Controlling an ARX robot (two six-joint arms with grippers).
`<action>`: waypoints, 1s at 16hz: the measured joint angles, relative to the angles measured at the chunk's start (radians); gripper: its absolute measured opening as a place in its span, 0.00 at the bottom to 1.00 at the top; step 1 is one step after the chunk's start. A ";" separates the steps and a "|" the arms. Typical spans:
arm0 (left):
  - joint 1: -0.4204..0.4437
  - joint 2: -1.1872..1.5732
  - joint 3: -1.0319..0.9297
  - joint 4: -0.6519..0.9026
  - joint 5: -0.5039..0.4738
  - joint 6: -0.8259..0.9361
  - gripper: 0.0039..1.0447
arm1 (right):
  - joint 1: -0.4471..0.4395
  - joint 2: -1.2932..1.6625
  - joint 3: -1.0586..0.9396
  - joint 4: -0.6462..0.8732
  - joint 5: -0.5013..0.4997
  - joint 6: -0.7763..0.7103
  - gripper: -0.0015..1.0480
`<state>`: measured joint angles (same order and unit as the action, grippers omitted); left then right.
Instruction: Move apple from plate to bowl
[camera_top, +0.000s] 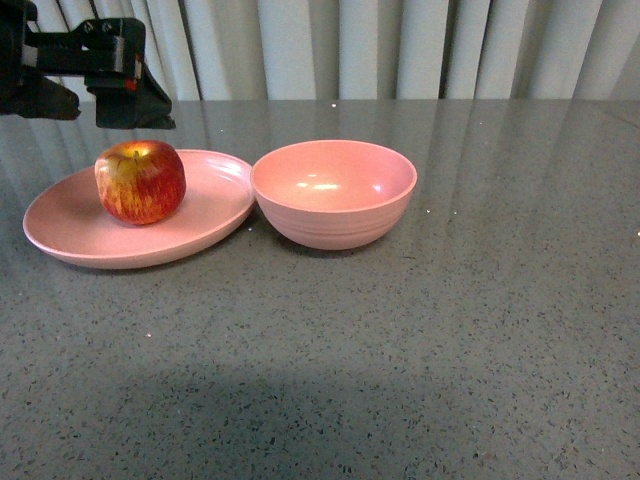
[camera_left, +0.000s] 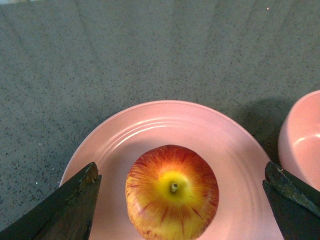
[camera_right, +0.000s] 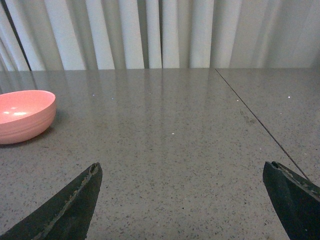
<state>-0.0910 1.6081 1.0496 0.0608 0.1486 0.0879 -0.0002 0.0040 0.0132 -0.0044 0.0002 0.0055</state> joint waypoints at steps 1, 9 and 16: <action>-0.006 0.090 0.071 -0.082 -0.005 0.010 0.94 | 0.000 0.000 0.000 0.000 0.000 0.000 0.94; -0.016 0.167 0.095 -0.151 0.010 -0.008 0.94 | 0.000 0.000 0.000 0.000 0.000 0.000 0.94; -0.020 0.159 0.095 -0.143 -0.011 0.021 0.66 | 0.000 0.000 0.000 0.000 0.000 0.000 0.94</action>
<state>-0.1112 1.7672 1.1442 -0.0822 0.1379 0.1085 -0.0002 0.0040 0.0132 -0.0044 0.0002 0.0055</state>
